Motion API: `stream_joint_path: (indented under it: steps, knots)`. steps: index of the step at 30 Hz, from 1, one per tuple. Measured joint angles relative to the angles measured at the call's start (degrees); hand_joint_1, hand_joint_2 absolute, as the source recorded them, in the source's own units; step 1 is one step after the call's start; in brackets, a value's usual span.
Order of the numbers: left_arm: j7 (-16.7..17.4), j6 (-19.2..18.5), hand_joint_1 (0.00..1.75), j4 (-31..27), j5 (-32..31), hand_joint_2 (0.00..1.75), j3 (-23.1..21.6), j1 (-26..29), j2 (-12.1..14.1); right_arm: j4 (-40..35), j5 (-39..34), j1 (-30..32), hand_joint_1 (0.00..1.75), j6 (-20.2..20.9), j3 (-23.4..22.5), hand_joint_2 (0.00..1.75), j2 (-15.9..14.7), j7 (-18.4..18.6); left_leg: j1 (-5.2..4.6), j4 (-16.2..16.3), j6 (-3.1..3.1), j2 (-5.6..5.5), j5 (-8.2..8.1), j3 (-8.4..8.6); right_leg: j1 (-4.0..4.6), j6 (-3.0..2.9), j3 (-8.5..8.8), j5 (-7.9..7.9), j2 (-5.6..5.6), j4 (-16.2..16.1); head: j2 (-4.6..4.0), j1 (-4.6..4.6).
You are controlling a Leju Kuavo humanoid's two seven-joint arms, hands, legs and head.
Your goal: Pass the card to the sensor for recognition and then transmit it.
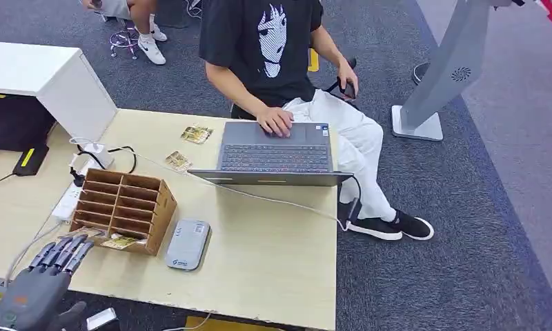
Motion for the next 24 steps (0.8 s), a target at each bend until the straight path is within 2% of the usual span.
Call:
stream_joint_path:
  steps: [3,15,24]
  knots:
    - [-1.61,-0.59,0.0,1.33,-1.79,1.75,1.24,-1.61,-0.22,-0.04,0.29,-0.04,0.0,0.44,-0.2,1.75,0.0,0.0,0.01,0.0,0.0,-0.01,0.0,0.01,0.0,0.0,0.03,0.0,0.0,0.0,0.0,0.02]
    - [-4.63,-1.62,0.0,6.51,-5.37,1.75,2.66,-7.89,-1.57,-0.09,0.63,-0.19,0.0,0.61,-0.39,1.75,0.0,-0.46,0.0,0.0,0.0,-0.04,0.0,0.02,0.0,0.0,0.05,0.01,-0.02,0.0,0.0,0.0]
    - [-5.46,-1.64,0.0,8.72,-5.75,1.75,2.69,-10.02,-2.58,-0.09,1.14,-0.3,0.0,0.66,-0.59,1.75,0.0,-0.59,0.0,0.0,0.0,-0.04,0.0,0.01,0.0,0.0,0.03,0.0,-0.03,0.0,0.0,0.04]
